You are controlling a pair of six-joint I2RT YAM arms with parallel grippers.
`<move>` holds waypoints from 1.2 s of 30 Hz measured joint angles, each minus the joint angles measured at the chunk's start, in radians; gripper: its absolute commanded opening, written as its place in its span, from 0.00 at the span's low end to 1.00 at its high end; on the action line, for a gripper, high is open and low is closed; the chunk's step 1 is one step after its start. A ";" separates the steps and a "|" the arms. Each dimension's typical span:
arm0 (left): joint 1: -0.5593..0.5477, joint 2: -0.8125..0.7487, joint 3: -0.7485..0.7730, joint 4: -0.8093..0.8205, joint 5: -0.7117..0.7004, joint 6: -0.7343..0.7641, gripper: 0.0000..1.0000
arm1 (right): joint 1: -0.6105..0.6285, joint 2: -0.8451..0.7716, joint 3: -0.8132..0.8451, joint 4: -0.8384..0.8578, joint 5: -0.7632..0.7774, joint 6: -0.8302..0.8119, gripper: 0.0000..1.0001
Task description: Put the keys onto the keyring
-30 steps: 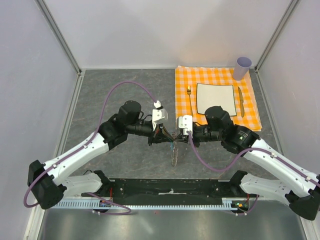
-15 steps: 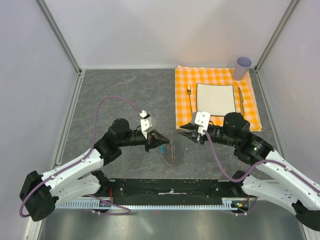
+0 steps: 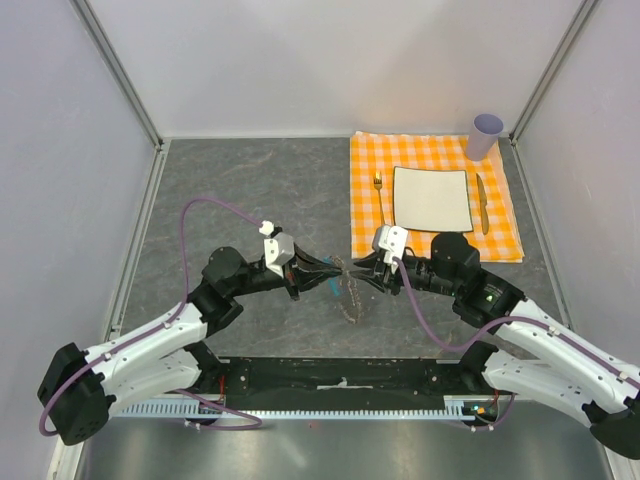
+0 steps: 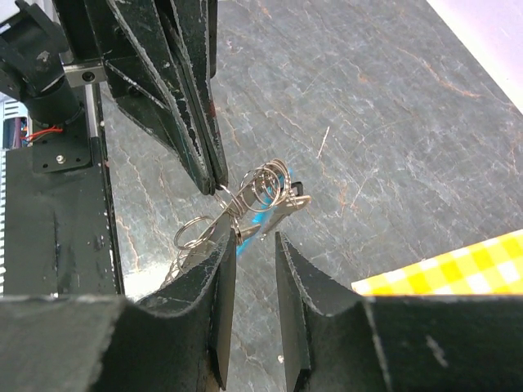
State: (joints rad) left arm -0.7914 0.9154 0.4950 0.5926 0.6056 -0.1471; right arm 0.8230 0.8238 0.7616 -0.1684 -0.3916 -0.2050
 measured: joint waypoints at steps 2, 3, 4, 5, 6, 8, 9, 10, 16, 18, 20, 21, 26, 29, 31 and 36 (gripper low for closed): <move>0.000 0.000 -0.003 0.018 0.000 -0.006 0.02 | 0.000 0.000 -0.002 0.014 -0.003 0.002 0.33; 0.000 0.000 -0.005 0.026 0.000 -0.010 0.02 | 0.000 0.000 -0.002 0.021 -0.003 0.003 0.33; 0.000 0.000 -0.005 0.031 0.000 -0.013 0.02 | 0.000 0.000 -0.002 0.026 -0.003 0.003 0.33; 0.000 0.001 -0.005 0.037 0.000 -0.014 0.02 | 0.000 0.000 -0.002 0.033 -0.004 0.003 0.33; 0.000 0.001 -0.005 0.040 0.001 -0.017 0.02 | 0.000 0.000 -0.002 0.039 -0.004 0.003 0.33; 0.000 0.002 -0.005 0.050 0.001 -0.020 0.02 | 0.000 0.000 -0.002 0.048 -0.007 0.003 0.30; 0.000 0.003 -0.005 0.054 0.002 -0.021 0.02 | 0.000 0.000 -0.002 0.051 -0.008 0.003 0.29; 0.000 0.003 -0.005 0.056 0.002 -0.021 0.02 | 0.000 0.001 -0.002 0.055 -0.013 0.003 0.27; 0.000 0.008 -0.010 0.081 0.002 -0.028 0.02 | 0.000 0.014 -0.002 0.066 -0.062 0.002 0.00; 0.000 0.010 -0.015 0.097 0.002 -0.031 0.02 | -0.002 0.018 -0.002 0.067 -0.076 0.008 0.00; 0.000 0.010 -0.023 0.113 0.002 -0.035 0.02 | -0.002 0.022 -0.002 0.067 -0.089 0.016 0.00; 0.000 0.011 -0.026 0.122 0.002 -0.036 0.02 | -0.002 0.024 -0.003 0.069 -0.094 0.021 0.00; -0.001 0.037 -0.061 0.221 0.000 -0.050 0.02 | -0.005 0.029 -0.050 0.130 -0.130 0.095 0.02; -0.001 0.064 -0.087 0.280 -0.002 -0.063 0.02 | -0.005 0.033 -0.081 0.157 -0.135 0.138 0.14; -0.001 0.080 -0.097 0.306 -0.003 -0.070 0.02 | -0.005 0.032 -0.094 0.161 -0.128 0.158 0.20; -0.001 0.085 -0.111 0.330 -0.003 -0.076 0.02 | 0.000 -0.012 -0.113 0.174 -0.072 0.180 0.24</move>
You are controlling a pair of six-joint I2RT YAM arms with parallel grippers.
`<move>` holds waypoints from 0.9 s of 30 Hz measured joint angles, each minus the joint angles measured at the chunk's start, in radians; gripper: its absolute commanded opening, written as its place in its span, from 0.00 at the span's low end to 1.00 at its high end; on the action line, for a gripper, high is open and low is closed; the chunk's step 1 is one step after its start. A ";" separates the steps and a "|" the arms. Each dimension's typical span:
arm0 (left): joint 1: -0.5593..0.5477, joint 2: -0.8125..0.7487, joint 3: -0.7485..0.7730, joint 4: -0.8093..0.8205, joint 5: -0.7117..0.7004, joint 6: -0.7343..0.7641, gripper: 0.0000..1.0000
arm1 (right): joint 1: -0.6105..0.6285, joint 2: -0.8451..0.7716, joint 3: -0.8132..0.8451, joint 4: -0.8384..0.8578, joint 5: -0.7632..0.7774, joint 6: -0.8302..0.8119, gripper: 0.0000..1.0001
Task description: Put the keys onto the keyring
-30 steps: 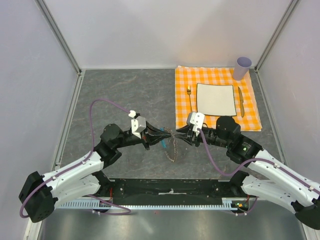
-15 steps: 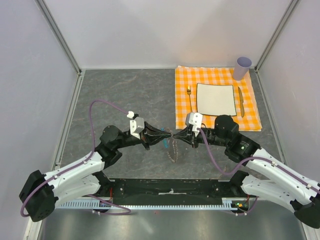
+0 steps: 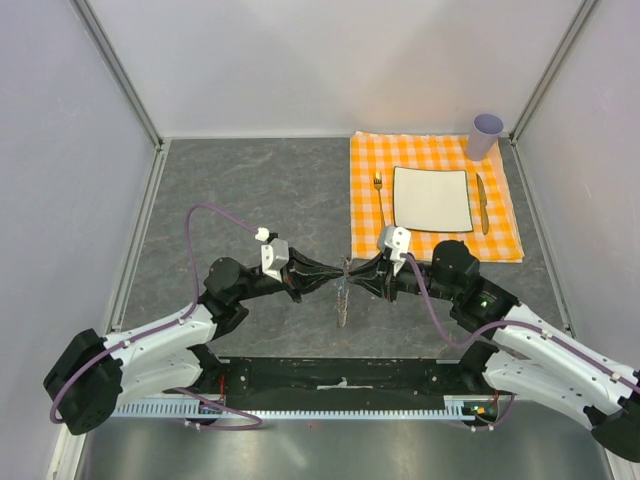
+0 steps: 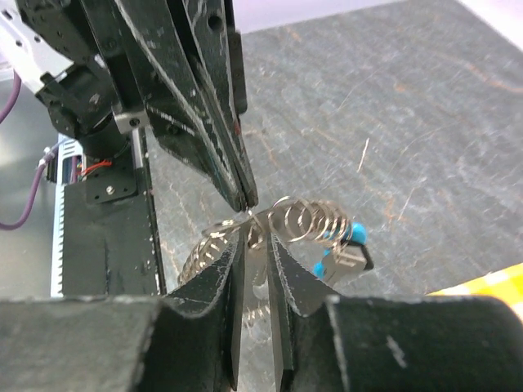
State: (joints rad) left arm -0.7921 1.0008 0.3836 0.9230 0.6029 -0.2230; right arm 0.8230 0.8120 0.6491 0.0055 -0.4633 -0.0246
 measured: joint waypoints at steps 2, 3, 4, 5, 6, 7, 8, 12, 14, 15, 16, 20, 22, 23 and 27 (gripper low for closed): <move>0.000 -0.002 -0.003 -0.001 0.000 0.000 0.02 | 0.000 -0.021 0.000 0.011 0.018 0.002 0.25; 0.000 -0.002 -0.005 -0.001 0.000 0.000 0.02 | 0.000 -0.028 0.000 0.021 0.023 0.002 0.25; 0.000 -0.002 -0.006 -0.002 0.000 0.000 0.02 | 0.000 -0.032 0.000 0.031 0.026 0.002 0.25; 0.000 -0.002 -0.008 -0.002 0.000 0.000 0.02 | 0.000 -0.032 0.000 0.038 0.028 0.002 0.25; 0.000 -0.002 -0.008 -0.002 0.000 0.000 0.02 | 0.000 -0.029 0.000 0.041 0.028 0.001 0.25; 0.000 -0.003 -0.008 -0.002 0.000 0.000 0.02 | 0.000 -0.024 0.000 0.043 0.028 -0.002 0.26; 0.000 -0.003 -0.008 -0.002 0.000 0.000 0.02 | 0.000 -0.018 0.000 0.043 0.028 -0.002 0.27; 0.000 -0.007 -0.008 -0.002 0.000 0.000 0.02 | 0.000 0.008 0.001 0.042 0.022 -0.007 0.28; 0.000 -0.009 -0.008 -0.002 0.000 0.000 0.02 | 0.000 0.012 0.001 0.041 0.019 -0.010 0.28; 0.000 -0.010 -0.008 -0.002 0.000 0.000 0.02 | 0.000 0.012 0.001 0.041 0.017 -0.011 0.28; 0.000 -0.011 -0.008 -0.002 0.000 0.000 0.02 | 0.000 0.012 0.001 0.042 0.017 -0.013 0.28; 0.000 -0.011 -0.009 -0.002 0.001 -0.001 0.02 | 0.000 0.012 0.001 0.043 0.017 -0.021 0.27; 0.000 -0.011 -0.009 -0.002 0.002 -0.001 0.02 | 0.000 0.012 0.002 0.043 0.016 -0.026 0.27; 0.000 -0.011 -0.009 -0.002 0.002 -0.001 0.02 | 0.000 0.012 0.003 0.042 0.016 -0.028 0.27; 0.000 -0.011 -0.009 -0.001 0.005 -0.002 0.02 | 0.000 0.012 0.011 0.042 0.003 -0.039 0.23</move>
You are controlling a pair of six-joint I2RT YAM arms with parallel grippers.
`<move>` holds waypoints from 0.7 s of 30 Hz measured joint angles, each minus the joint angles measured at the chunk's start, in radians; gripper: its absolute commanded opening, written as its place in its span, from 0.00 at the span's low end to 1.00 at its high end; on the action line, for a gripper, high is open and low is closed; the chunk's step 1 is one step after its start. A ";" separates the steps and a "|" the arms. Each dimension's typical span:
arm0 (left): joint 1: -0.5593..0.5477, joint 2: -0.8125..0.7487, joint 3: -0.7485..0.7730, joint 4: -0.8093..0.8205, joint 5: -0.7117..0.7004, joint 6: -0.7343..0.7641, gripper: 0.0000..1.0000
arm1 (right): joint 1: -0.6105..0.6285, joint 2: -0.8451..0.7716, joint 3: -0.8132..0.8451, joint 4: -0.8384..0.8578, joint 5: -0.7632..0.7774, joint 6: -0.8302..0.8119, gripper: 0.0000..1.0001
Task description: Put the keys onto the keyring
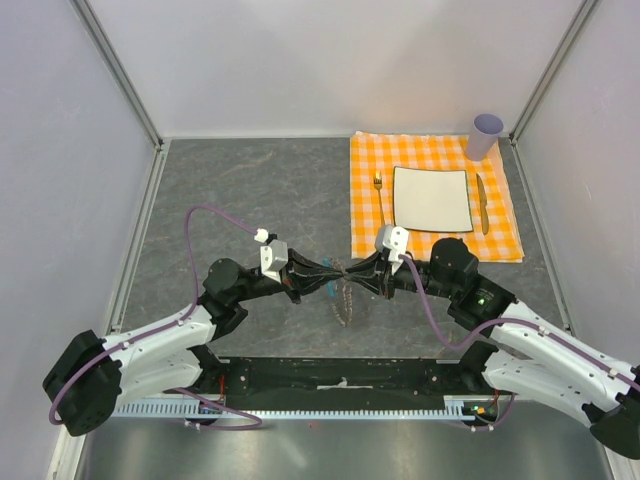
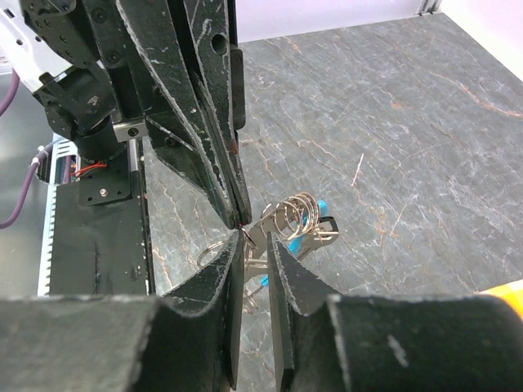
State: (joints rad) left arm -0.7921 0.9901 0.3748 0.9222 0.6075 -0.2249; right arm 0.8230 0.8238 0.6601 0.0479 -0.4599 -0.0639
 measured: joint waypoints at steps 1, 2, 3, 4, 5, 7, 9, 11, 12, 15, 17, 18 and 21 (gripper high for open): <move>0.000 0.000 0.000 0.000 0.001 0.000 0.02 | 0.000 0.000 0.002 -0.001 -0.006 -0.004 0.21; 0.000 0.000 0.000 0.000 0.002 -0.001 0.02 | 0.000 0.000 0.003 -0.001 -0.010 -0.006 0.19; 0.000 0.000 0.000 0.000 0.003 -0.002 0.02 | 0.000 0.002 0.005 -0.002 -0.014 -0.010 0.18; 0.000 0.000 0.000 0.000 0.004 -0.003 0.02 | 0.000 0.004 0.007 -0.003 -0.018 -0.012 0.15; 0.000 0.000 0.000 0.000 0.003 -0.003 0.02 | 0.000 0.007 0.009 -0.004 -0.022 -0.014 0.13; 0.001 0.000 0.000 -0.001 0.003 -0.003 0.02 | 0.000 0.016 0.011 -0.003 -0.035 -0.017 0.05; 0.001 0.000 0.000 -0.003 0.002 -0.003 0.02 | 0.000 0.023 0.011 -0.005 -0.043 -0.020 0.00; 0.004 0.000 0.000 -0.007 0.003 -0.003 0.02 | 0.000 0.030 0.012 -0.006 -0.049 -0.023 0.00; 0.004 0.000 0.000 -0.008 0.003 -0.003 0.02 | 0.000 0.032 0.014 -0.009 -0.050 -0.024 0.00; 0.005 -0.010 0.000 -0.028 -0.005 -0.003 0.15 | 0.000 0.042 0.037 -0.044 -0.053 -0.037 0.00; 0.004 -0.031 0.000 -0.060 -0.016 -0.001 0.28 | 0.000 0.055 0.072 -0.091 -0.054 -0.048 0.00; 0.004 -0.047 0.000 -0.083 -0.027 0.002 0.31 | 0.001 0.062 0.092 -0.116 -0.051 -0.054 0.00; 0.002 -0.096 0.000 -0.150 -0.055 0.016 0.40 | 0.003 0.082 0.158 -0.193 -0.031 -0.065 0.00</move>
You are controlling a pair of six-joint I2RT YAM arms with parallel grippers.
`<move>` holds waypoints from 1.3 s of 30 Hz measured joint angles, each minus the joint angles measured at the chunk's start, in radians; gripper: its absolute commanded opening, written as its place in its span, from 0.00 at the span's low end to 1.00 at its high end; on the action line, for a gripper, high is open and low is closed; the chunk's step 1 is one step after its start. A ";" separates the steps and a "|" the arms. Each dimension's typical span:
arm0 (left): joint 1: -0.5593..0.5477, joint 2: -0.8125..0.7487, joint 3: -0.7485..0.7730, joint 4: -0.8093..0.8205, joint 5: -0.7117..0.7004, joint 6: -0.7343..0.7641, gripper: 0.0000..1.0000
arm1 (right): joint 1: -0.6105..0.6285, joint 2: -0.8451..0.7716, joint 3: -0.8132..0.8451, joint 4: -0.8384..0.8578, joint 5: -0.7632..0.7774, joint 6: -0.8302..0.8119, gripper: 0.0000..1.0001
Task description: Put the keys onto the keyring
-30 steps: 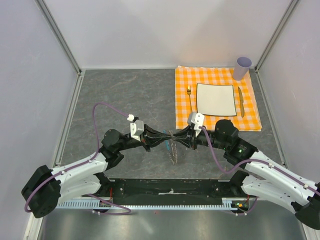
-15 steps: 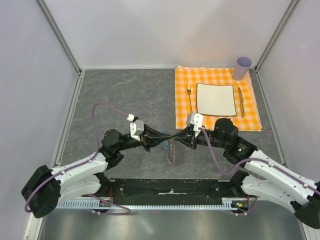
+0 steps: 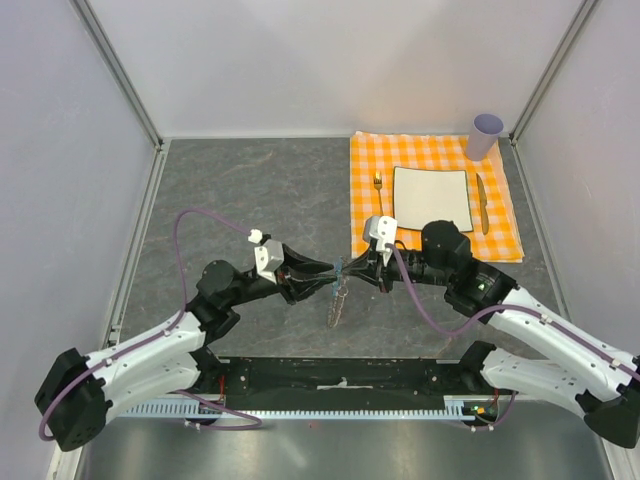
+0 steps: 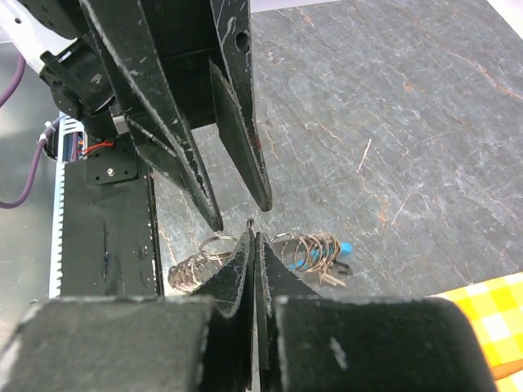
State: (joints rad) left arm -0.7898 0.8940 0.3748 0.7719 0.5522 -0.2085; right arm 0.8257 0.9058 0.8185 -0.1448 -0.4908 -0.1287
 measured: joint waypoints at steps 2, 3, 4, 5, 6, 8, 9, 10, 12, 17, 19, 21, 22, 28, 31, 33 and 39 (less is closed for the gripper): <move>0.000 -0.036 0.000 -0.051 -0.027 0.015 0.42 | 0.000 0.018 0.047 -0.046 0.010 -0.002 0.00; 0.000 -0.050 0.000 -0.074 -0.037 0.025 0.42 | 0.000 0.027 0.065 -0.064 0.014 -0.002 0.00; 0.000 -0.060 0.000 -0.096 -0.049 0.035 0.43 | 0.000 0.038 0.086 -0.084 0.018 -0.002 0.00; 0.000 -0.064 0.000 -0.113 -0.055 0.043 0.45 | 0.000 0.051 0.107 -0.104 0.020 -0.003 0.00; -0.001 -0.064 0.000 -0.126 -0.060 0.052 0.45 | 0.000 0.063 0.127 -0.126 0.022 -0.003 0.00; -0.003 -0.053 0.002 -0.152 -0.064 0.068 0.45 | 0.000 0.095 0.167 -0.172 0.026 -0.008 0.00; -0.003 -0.038 0.006 -0.165 -0.064 0.077 0.45 | 0.000 0.111 0.182 -0.192 0.026 -0.011 0.00; -0.003 -0.020 0.013 -0.175 -0.063 0.085 0.44 | 0.000 0.124 0.193 -0.211 0.029 -0.015 0.00; -0.003 0.017 0.028 -0.198 -0.063 0.099 0.44 | 0.000 0.142 0.204 -0.240 0.033 -0.018 0.00; -0.003 0.061 0.034 -0.226 -0.080 0.113 0.47 | 0.001 0.165 0.201 -0.279 0.127 0.008 0.00; -0.003 0.074 0.035 -0.234 -0.080 0.112 0.48 | 0.001 0.160 0.178 -0.278 0.207 0.055 0.06; -0.006 0.098 0.038 -0.245 -0.080 0.111 0.49 | -0.005 0.153 0.144 -0.278 0.285 0.117 0.22; -0.010 0.120 0.040 -0.249 -0.080 0.110 0.51 | -0.014 0.147 0.121 -0.282 0.319 0.156 0.27; -0.042 0.303 0.073 -0.303 -0.076 0.058 0.55 | -0.098 0.127 -0.025 -0.314 0.489 0.380 0.45; -0.056 0.435 0.135 -0.364 -0.077 0.021 0.57 | -0.171 0.118 -0.104 -0.322 0.517 0.476 0.50; -0.072 0.506 0.173 -0.407 -0.080 0.002 0.57 | -0.216 0.116 -0.150 -0.328 0.521 0.523 0.54; -0.119 0.658 0.280 -0.541 -0.106 -0.028 0.57 | -0.261 0.119 -0.222 -0.342 0.513 0.596 0.58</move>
State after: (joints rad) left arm -0.9089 1.5517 0.6548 0.2306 0.4458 -0.2367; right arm 0.5644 1.0252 0.5968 -0.4866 0.0219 0.4675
